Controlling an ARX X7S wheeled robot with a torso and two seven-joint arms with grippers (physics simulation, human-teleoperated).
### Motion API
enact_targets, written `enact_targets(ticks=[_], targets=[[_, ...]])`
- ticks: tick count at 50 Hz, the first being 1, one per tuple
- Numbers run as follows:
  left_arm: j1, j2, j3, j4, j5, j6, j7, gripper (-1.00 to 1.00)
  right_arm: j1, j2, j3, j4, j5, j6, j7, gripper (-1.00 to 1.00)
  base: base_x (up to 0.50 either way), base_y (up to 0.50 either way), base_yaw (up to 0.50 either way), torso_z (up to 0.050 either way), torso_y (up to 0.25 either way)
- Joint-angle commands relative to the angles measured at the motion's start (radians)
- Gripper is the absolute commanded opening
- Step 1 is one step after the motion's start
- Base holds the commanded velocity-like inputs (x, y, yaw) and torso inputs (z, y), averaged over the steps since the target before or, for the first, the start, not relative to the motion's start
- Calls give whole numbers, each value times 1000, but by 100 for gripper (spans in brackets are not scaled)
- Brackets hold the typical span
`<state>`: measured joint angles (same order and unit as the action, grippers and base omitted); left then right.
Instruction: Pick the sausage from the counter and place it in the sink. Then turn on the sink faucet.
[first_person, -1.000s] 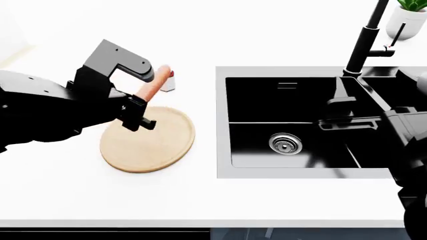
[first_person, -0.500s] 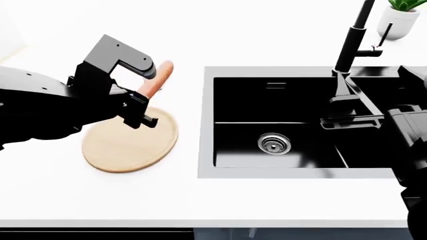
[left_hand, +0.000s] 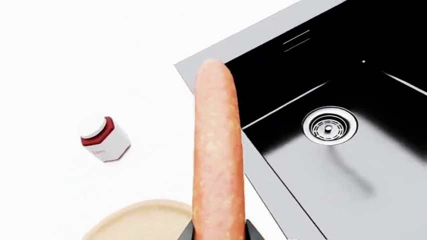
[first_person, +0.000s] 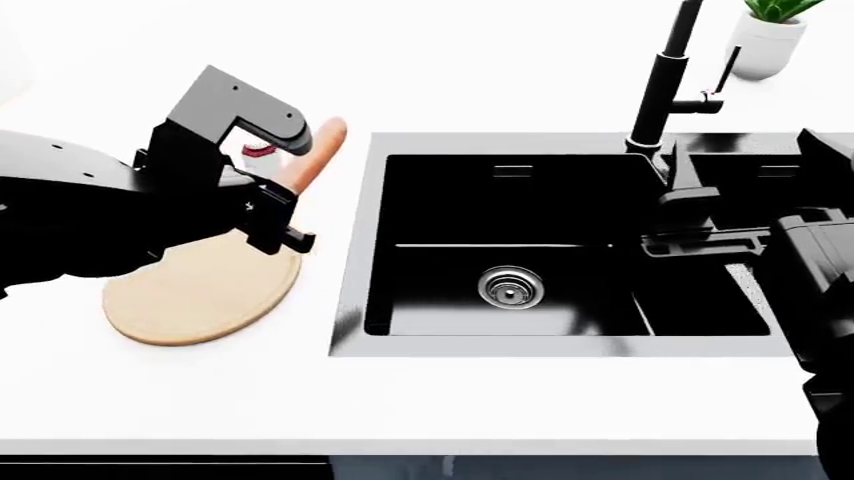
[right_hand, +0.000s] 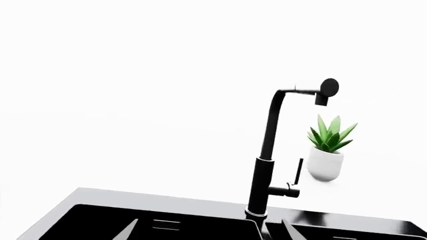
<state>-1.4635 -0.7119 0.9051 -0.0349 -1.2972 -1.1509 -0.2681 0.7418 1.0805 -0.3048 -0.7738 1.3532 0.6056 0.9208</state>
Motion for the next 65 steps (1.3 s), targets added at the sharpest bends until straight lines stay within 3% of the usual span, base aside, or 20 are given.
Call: enact_targets(ticks=[1, 47, 65], targets=[[-3, 1, 2, -2, -1, 3, -4, -100, 0, -1, 0, 2, 0, 1, -1, 100, 0, -285, 0, 0, 0], [-5, 5, 17, -14, 27, 27, 5, -100, -7, -4, 3, 4, -5, -1, -6, 100, 0, -283, 0, 0, 0], [-2, 1, 25, -16, 34, 30, 10, -100, -21, -17, 18, 7, -23, -33, -13, 100, 26, 0, 0, 0, 0]])
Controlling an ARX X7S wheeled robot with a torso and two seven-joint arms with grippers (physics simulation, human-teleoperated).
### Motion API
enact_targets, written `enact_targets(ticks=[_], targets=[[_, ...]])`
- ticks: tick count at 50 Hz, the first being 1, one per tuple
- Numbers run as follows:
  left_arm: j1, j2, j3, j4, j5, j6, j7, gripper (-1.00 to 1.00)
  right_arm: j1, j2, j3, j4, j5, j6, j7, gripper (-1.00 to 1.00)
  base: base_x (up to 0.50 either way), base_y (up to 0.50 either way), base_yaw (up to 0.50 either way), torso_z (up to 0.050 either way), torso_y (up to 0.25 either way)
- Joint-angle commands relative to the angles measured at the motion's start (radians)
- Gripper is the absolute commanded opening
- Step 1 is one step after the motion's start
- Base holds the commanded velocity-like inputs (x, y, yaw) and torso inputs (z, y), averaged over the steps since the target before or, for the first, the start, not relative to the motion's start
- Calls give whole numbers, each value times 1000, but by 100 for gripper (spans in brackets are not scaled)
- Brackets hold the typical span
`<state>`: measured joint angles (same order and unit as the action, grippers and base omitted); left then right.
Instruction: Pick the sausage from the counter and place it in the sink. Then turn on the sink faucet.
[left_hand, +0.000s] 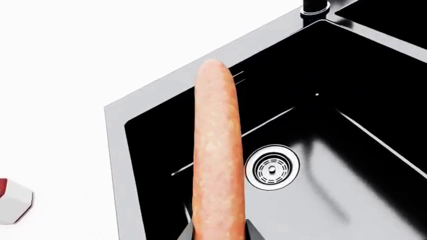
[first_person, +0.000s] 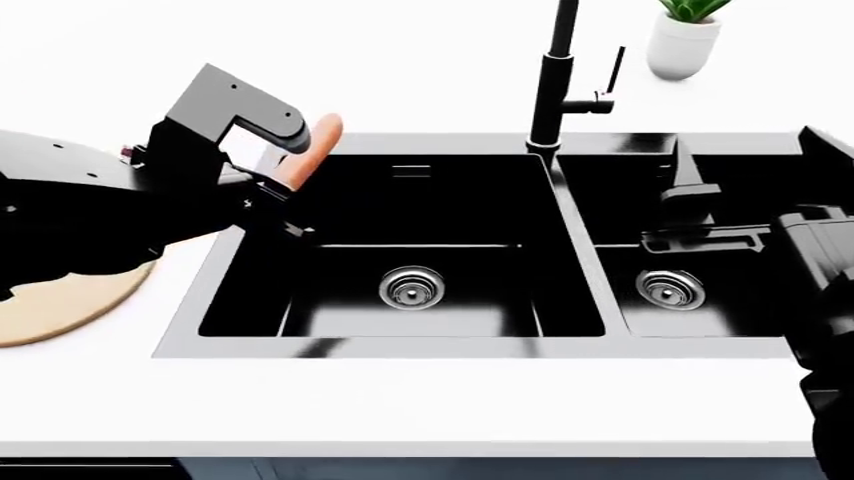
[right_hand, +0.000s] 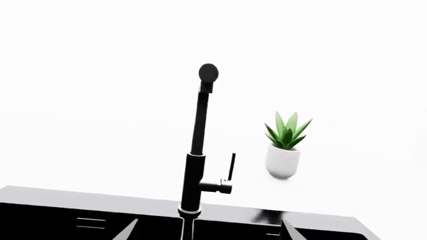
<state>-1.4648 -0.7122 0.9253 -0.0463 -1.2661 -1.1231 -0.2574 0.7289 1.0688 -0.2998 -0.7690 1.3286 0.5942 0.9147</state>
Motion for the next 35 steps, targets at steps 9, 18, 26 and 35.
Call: enact_targets(ticks=[9, 18, 26, 35], targets=[[-2, 3, 7, -4, 6, 5, 3, -100, -6, -3, 13, 1, 0, -20, -13, 100, 387, 0, 0, 0, 0], [-3, 2, 11, 1, 4, -1, -1, -100, -13, 5, 14, -2, -2, -17, -11, 100, 410, 0, 0, 0, 1], [-2, 4, 16, 1, 7, -1, 0, -100, -16, 5, 10, 0, -6, -13, -11, 100, 409, 0, 0, 0, 1], [-7, 5, 22, 1, 7, -9, 0, -100, -10, 7, 5, 2, -3, -2, -11, 100, 410, 0, 0, 0, 1]])
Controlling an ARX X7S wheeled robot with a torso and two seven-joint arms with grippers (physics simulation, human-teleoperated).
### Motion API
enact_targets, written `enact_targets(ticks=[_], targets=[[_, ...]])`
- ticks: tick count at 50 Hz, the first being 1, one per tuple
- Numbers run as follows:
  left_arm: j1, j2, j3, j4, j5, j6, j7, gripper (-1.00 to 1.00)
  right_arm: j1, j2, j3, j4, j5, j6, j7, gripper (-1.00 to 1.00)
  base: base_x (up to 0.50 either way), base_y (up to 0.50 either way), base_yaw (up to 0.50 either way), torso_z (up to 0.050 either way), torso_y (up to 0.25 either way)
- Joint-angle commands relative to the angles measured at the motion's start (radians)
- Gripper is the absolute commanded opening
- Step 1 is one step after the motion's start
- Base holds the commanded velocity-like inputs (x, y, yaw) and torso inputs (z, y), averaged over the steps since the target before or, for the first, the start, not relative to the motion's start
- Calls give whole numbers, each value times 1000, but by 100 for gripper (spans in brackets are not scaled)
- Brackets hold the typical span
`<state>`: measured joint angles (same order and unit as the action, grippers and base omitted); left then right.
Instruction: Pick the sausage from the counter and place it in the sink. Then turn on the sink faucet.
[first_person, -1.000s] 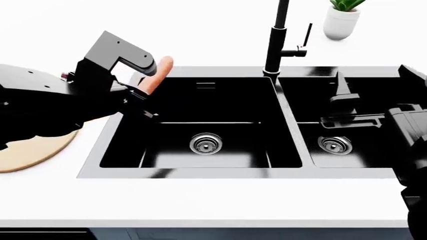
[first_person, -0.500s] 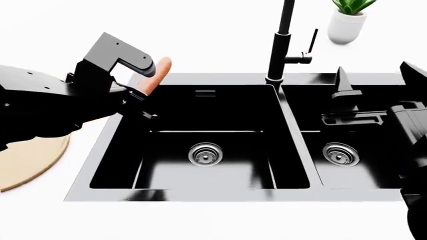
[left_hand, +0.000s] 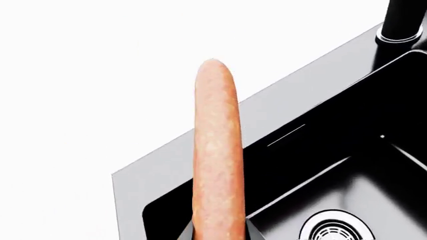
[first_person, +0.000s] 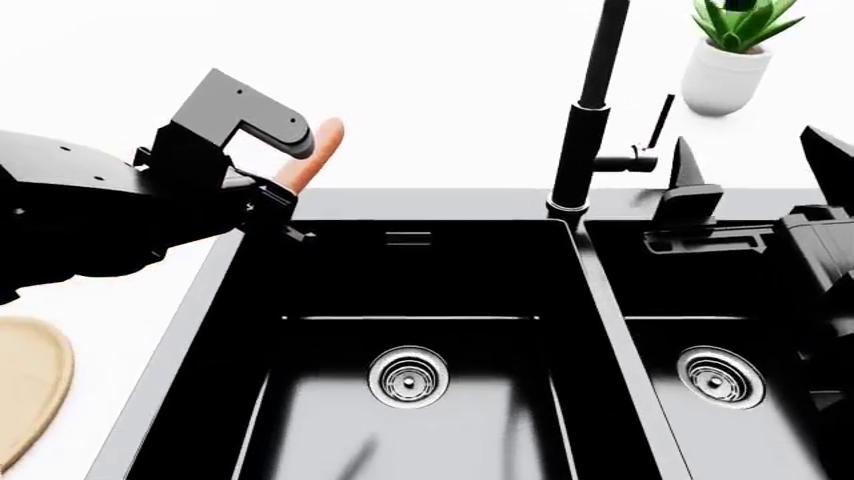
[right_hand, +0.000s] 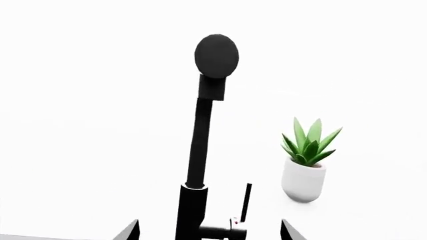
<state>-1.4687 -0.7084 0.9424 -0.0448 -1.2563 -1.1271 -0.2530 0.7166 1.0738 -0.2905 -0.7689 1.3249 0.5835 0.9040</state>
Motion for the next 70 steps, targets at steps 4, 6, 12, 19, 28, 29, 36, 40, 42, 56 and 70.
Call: enact_targets(ticks=[4, 6, 12, 19, 28, 29, 36, 40, 42, 56, 70], targets=[[-3, 2, 6, -1, -2, -3, -3, -100, 2, 2, -4, 3, 0, 8, 0, 100, 411, 0, 0, 0, 2], [-3, 2, 6, 0, -2, -3, -3, -100, 2, 4, -2, 3, 1, 8, 0, 100, 408, 0, 0, 0, 5], [1, 1, 7, 6, -4, -2, -4, -100, -8, 8, 2, 1, -3, 3, 0, 100, 410, 0, 0, 0, 0], [6, 0, 8, 24, -11, 0, 0, -100, -17, 11, 2, 2, -17, 1, 5, 100, 361, 0, 0, 0, 0], [16, 39, 57, 101, -7, -1, 81, -100, -3, 2, 0, 14, -7, 10, 22, 100, 0, 0, 0, 0, 0], [16, 42, 61, 112, -10, -1, 91, -100, -3, 1, -1, 16, -8, 10, 21, 100, 0, 0, 0, 0, 0], [34, 67, 97, 161, -19, -12, 131, -100, -12, 1, 3, 21, -11, 2, 19, 100, 0, 0, 0, 0, 0], [51, 77, 117, 190, -28, -21, 140, -100, -26, 7, 10, 21, -10, -9, 17, 100, 0, 0, 0, 0, 0], [60, 82, 126, 203, -31, -24, 148, -100, -27, 6, 10, 21, -11, -10, 16, 100, 0, 0, 0, 0, 0], [104, 117, 187, 219, -16, -30, 180, -100, -37, 9, 13, 19, -15, -15, 14, 100, 0, 0, 0, 0, 0], [114, 144, 228, 205, -3, -44, 201, -100, -45, 9, 15, 24, -17, -20, 12, 100, 0, 0, 0, 0, 0]])
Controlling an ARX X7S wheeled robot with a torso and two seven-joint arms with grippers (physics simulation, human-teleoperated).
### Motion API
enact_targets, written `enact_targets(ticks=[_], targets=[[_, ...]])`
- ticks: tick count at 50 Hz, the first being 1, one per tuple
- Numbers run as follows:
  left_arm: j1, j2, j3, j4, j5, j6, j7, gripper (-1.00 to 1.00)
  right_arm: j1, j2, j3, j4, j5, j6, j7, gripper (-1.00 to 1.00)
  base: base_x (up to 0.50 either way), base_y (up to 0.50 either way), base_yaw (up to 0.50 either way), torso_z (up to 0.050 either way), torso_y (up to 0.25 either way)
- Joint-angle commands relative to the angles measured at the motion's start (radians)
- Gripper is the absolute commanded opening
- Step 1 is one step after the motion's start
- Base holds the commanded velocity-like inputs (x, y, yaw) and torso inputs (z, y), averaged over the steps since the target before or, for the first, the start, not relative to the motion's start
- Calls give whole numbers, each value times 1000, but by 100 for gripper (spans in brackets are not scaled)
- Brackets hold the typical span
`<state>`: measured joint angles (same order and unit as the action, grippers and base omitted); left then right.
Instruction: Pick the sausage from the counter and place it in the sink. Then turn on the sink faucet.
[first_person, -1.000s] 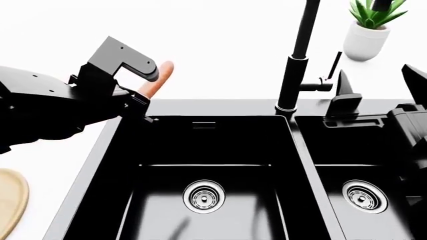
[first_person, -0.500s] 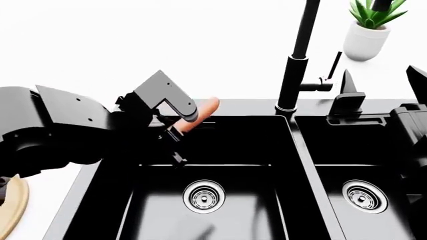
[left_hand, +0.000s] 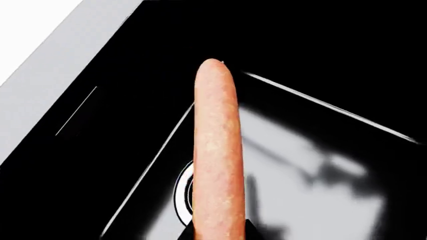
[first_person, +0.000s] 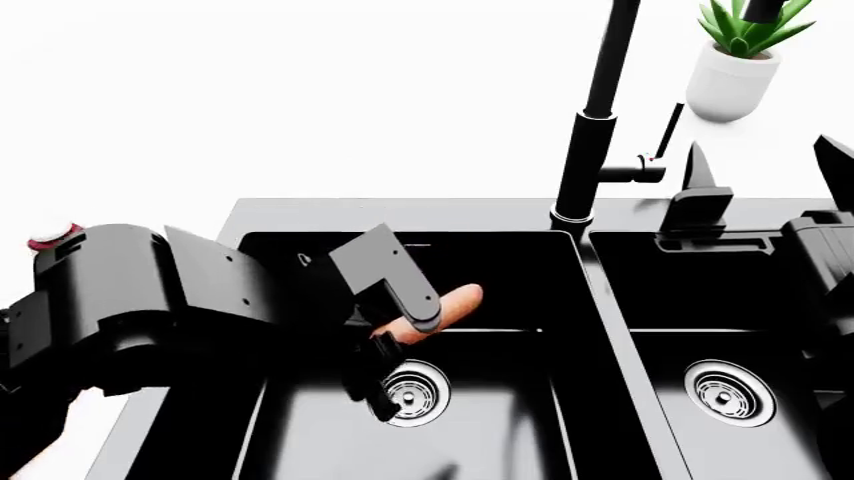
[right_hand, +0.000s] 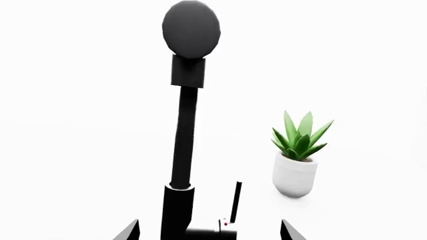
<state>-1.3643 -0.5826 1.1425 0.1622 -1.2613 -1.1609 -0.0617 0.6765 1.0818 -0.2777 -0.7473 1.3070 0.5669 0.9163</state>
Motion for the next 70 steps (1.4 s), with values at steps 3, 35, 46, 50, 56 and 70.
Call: enact_targets(ticks=[3, 35, 46, 50, 56, 70], targets=[[5, 20, 27, -4, 3, -9, 11, -100, -8, 0, 3, 4, 0, -6, -2, 100, 0, 0, 0, 0, 0], [53, -118, -311, 62, -103, 236, -366, 100, -36, -8, 12, 15, -30, -39, -38, 100, 0, 0, 0, 0, 0], [27, -204, -416, 241, -286, 236, -562, 100, -29, -29, -7, 45, -51, -27, -41, 100, 0, 0, 0, 0, 0], [42, -236, -437, 301, -337, 247, -628, 100, -30, -30, 4, 63, -48, -36, -32, 100, 0, 0, 0, 0, 0], [108, -289, -479, 414, -370, 311, -715, 100, 36, -74, -30, 135, -60, 2, -53, 100, 0, 0, 0, 0, 0], [161, -359, -524, 575, -427, 374, -861, 100, 176, -146, -60, 327, -56, 52, -105, 100, 0, 0, 0, 0, 0]])
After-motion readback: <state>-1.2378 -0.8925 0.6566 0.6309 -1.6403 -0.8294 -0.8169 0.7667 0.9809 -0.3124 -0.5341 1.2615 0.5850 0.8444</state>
